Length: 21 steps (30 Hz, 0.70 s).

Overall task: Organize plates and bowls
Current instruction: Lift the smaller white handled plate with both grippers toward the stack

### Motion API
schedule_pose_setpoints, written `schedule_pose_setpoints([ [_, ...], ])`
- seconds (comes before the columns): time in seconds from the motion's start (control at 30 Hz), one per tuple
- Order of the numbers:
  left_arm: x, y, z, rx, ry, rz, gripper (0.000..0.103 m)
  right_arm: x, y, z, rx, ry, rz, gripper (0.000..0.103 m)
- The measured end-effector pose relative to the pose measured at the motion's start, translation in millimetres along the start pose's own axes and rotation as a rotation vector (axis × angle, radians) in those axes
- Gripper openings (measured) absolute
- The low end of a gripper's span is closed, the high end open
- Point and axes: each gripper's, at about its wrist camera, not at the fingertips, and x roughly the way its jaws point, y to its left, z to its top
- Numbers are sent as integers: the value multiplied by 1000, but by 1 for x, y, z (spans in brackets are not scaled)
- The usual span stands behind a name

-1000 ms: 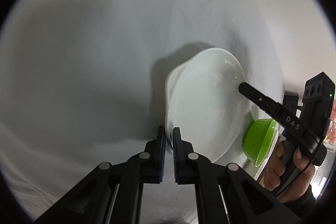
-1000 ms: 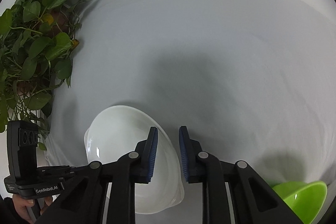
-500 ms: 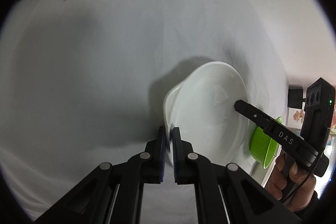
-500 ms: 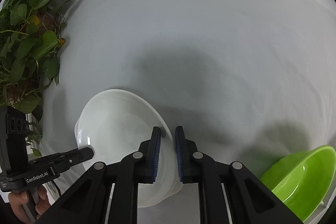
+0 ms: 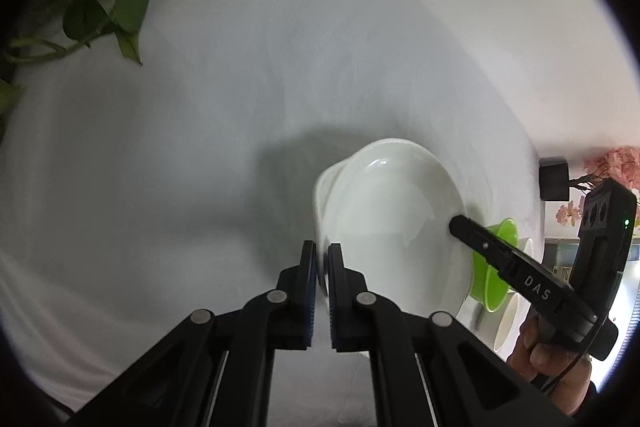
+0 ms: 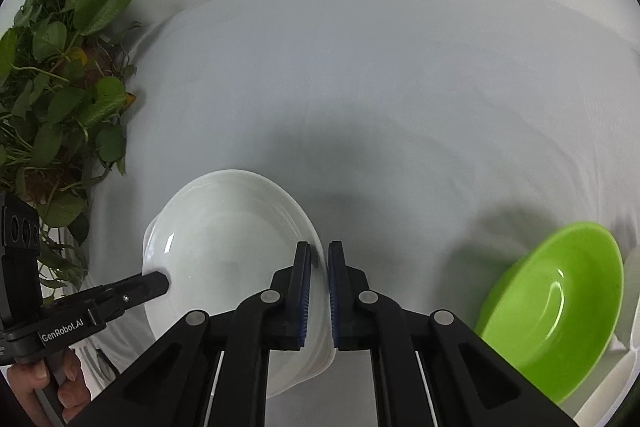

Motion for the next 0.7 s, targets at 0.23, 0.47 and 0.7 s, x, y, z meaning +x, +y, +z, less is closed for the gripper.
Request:
schedule_pose_setpoints([
  [0.23,-55,-41,-23,104,-81,4,4,-72,14,-24,25,-102,4,5],
  [0.47,-117,-65,-81,170,-127,-5,4,-164,8,-74,67,-183,42,4],
  [0.7,-133,-82,-165,189,-115,25,4,-223,-13,-163,94,-179,82,4],
])
